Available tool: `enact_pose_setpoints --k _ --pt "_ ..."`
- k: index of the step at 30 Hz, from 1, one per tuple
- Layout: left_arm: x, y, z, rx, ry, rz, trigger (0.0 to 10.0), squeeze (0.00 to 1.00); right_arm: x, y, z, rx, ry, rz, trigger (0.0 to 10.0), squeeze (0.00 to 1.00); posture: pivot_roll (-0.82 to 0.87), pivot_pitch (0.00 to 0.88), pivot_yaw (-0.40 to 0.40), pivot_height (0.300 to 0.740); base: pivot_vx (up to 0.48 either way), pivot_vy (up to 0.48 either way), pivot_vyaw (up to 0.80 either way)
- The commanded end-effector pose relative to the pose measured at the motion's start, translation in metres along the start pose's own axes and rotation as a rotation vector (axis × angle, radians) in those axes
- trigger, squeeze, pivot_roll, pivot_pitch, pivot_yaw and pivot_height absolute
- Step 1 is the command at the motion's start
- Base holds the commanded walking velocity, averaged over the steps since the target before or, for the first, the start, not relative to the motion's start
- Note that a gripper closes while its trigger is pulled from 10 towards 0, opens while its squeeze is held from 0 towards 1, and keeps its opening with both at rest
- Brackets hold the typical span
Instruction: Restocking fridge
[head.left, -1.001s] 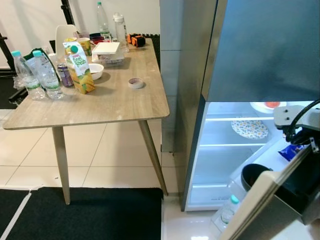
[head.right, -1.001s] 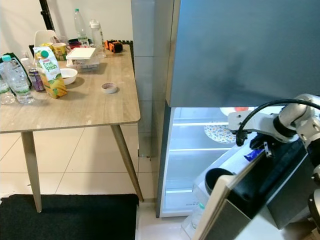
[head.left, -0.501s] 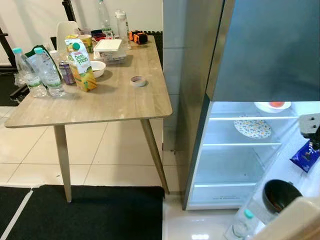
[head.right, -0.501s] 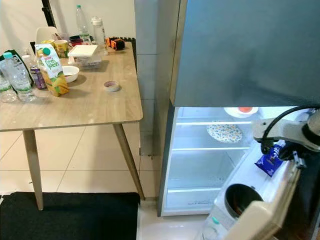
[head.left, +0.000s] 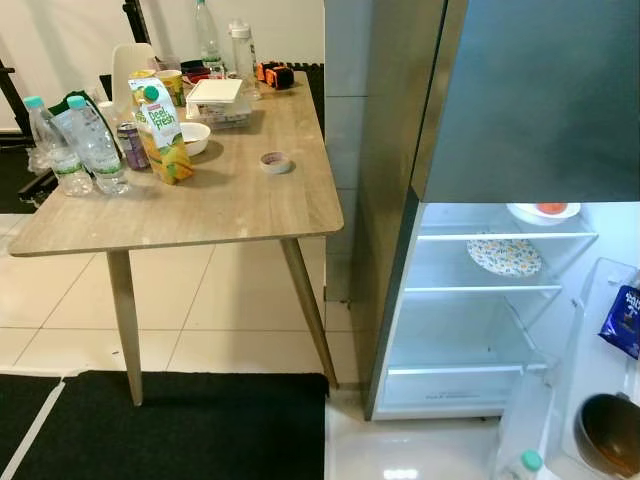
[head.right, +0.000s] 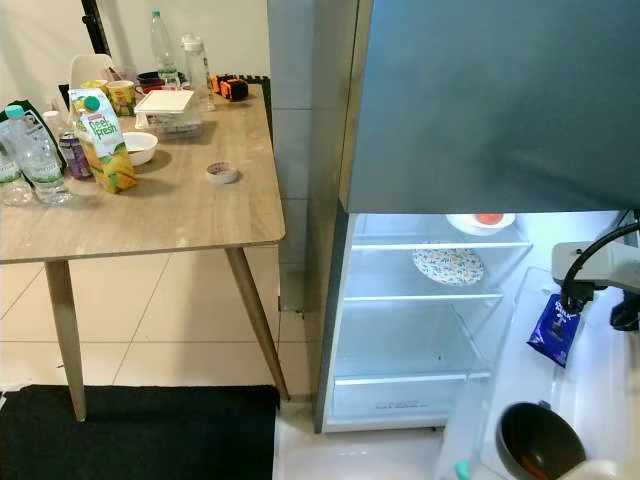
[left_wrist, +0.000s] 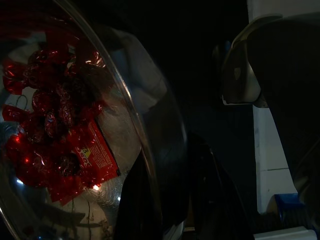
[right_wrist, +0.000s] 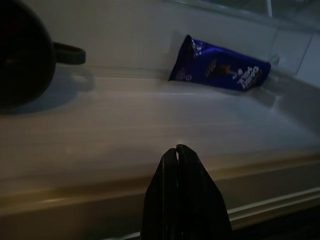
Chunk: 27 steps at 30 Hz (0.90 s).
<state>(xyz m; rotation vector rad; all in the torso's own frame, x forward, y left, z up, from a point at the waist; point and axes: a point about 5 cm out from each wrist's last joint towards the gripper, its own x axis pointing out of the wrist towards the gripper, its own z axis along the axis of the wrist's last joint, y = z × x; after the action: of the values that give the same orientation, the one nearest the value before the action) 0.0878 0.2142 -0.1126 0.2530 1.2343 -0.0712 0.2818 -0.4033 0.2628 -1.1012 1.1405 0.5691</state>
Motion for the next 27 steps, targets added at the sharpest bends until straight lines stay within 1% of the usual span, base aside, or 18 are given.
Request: enact_pose_setpoints --k 1,2,6,11,14,22,25,26,27 --pt "0.0 -0.004 0.002 0.001 -0.005 -0.009 10.0 0.0 -0.003 0.004 -0.019 0.061 0.05 -0.009 10.0 0.0 -0.14 0.0 -0.048 0.74 0.0 0.0 0.0" --pt "0.0 -0.003 0.002 0.003 -0.006 -0.008 10.0 0.0 -0.003 0.005 -0.023 0.076 0.058 -0.013 10.0 0.0 -0.14 0.0 -0.048 0.74 0.0 0.0 0.0" --pt "0.0 -0.003 0.002 0.003 -0.006 -0.007 10.0 0.0 -0.004 0.005 -0.025 0.086 0.063 -0.016 10.0 0.0 -0.14 0.0 -0.048 0.74 0.0 0.0 0.0" --pt "0.0 -0.001 0.003 0.004 -0.008 -0.004 10.0 0.0 -0.006 0.008 -0.044 0.153 0.124 -0.072 10.0 0.0 -0.14 0.0 -0.045 0.74 0.0 0.0 0.0" --pt "0.001 -0.002 0.003 0.004 -0.008 -0.006 10.0 0.0 -0.006 0.009 -0.048 0.167 0.129 -0.086 10.0 0.0 -0.15 0.0 -0.042 0.74 0.0 0.0 0.0" --pt "0.001 -0.002 0.004 0.004 -0.011 -0.006 10.0 0.0 -0.008 0.006 -0.057 0.179 0.188 -0.194 10.0 0.0 -0.14 0.0 -0.041 0.74 0.0 0.0 0.0" --pt "0.001 -0.002 0.004 0.005 -0.011 -0.005 10.0 0.0 -0.006 0.006 -0.055 0.172 0.174 -0.192 10.0 0.0 -0.14 0.0 -0.041 0.74 0.0 0.0 0.0" --pt "0.001 -0.002 0.004 0.005 -0.012 -0.005 10.0 0.0 -0.001 0.007 -0.05 0.158 0.131 -0.181 10.0 0.0 -0.14 0.0 -0.041 0.74 0.0 0.0 0.0" --pt "0.001 -0.002 0.004 0.005 -0.012 -0.005 10.0 0.0 -0.001 0.007 -0.05 0.158 0.131 -0.181 10.0 0.0 -0.14 0.0 -0.041 0.74 0.0 0.0 0.0"
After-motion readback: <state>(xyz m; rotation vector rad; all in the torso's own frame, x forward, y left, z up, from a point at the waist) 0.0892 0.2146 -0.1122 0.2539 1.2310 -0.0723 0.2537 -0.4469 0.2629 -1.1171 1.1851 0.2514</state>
